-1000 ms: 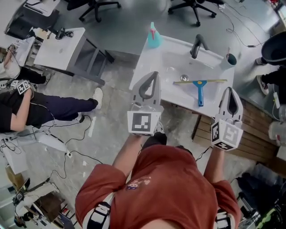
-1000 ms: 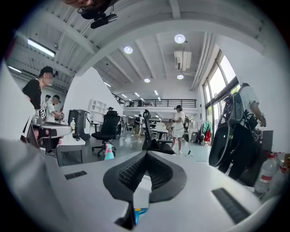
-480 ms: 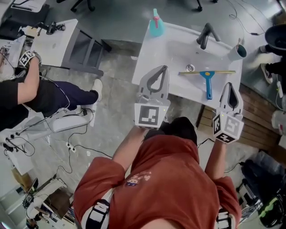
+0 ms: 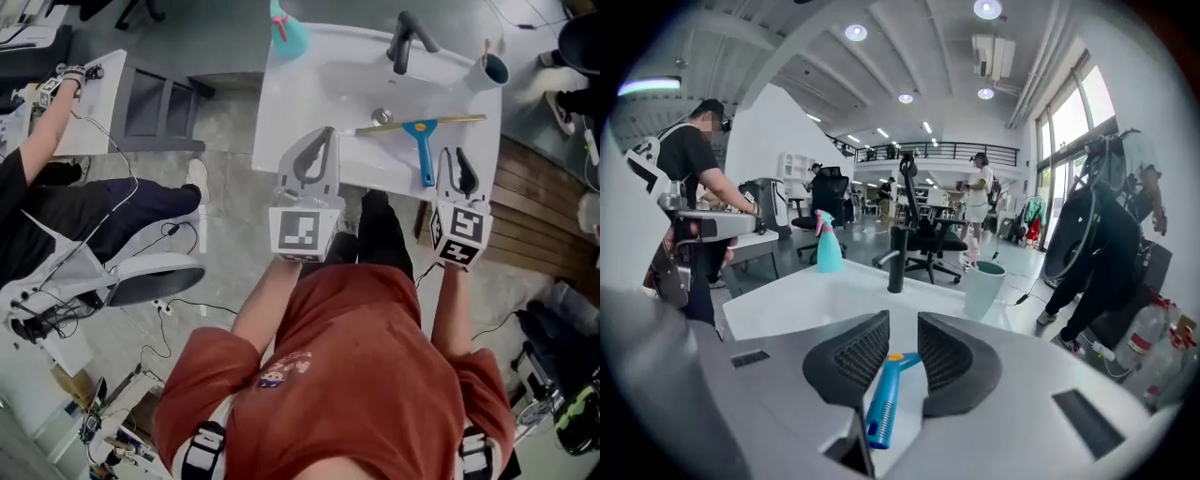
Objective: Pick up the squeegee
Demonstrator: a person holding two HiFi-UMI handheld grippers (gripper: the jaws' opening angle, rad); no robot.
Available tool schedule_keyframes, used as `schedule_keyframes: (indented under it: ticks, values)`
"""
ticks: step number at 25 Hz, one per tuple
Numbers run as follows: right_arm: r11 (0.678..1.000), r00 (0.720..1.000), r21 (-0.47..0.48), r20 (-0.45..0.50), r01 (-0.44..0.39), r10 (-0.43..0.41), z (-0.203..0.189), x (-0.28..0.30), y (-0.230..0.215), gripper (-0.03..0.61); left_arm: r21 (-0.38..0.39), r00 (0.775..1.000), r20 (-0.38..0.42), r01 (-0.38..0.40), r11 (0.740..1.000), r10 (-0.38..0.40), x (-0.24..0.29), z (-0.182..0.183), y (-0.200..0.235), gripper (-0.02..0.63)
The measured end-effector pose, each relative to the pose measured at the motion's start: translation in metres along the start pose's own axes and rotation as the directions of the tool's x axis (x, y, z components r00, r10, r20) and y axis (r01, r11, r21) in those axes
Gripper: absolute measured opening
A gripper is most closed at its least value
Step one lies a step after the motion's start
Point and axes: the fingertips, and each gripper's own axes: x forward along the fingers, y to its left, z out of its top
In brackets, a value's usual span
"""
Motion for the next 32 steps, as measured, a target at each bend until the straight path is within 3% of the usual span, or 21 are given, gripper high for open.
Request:
schedule_keyframes:
  ticks: [9, 15, 26, 32]
  values:
    - [0.993, 0.979, -0.001, -0.173, -0.114, 0.112, -0.051, 0.058, 0.016, 0.189, -0.005, 0.997, -0.078, 0.013, 1.0, -0.013, 0.035, -0.029, -0.012, 0.015]
    - [0.992, 0.947, -0.017, -0.301, -0.125, 0.115, -0.084, 0.086, 0.023, 0.213, -0.003, 0.993, -0.111, 0.029, 1.0, -0.03, 0.048, -0.043, -0.013, 0.015]
    - [0.989, 0.89, -0.036, -0.442, -0.144, 0.114, -0.119, 0.106, 0.03, 0.216, -0.023, 0.99, -0.137, 0.016, 1.0, -0.019, 0.057, -0.056, -0.005, 0.015]
    - [0.992, 0.881, -0.028, -0.463, -0.123, 0.096, -0.122, 0.108, 0.031, 0.187, -0.017, 0.99, -0.14, 0.016, 1.0, -0.018, 0.056, -0.055, -0.001, 0.015]
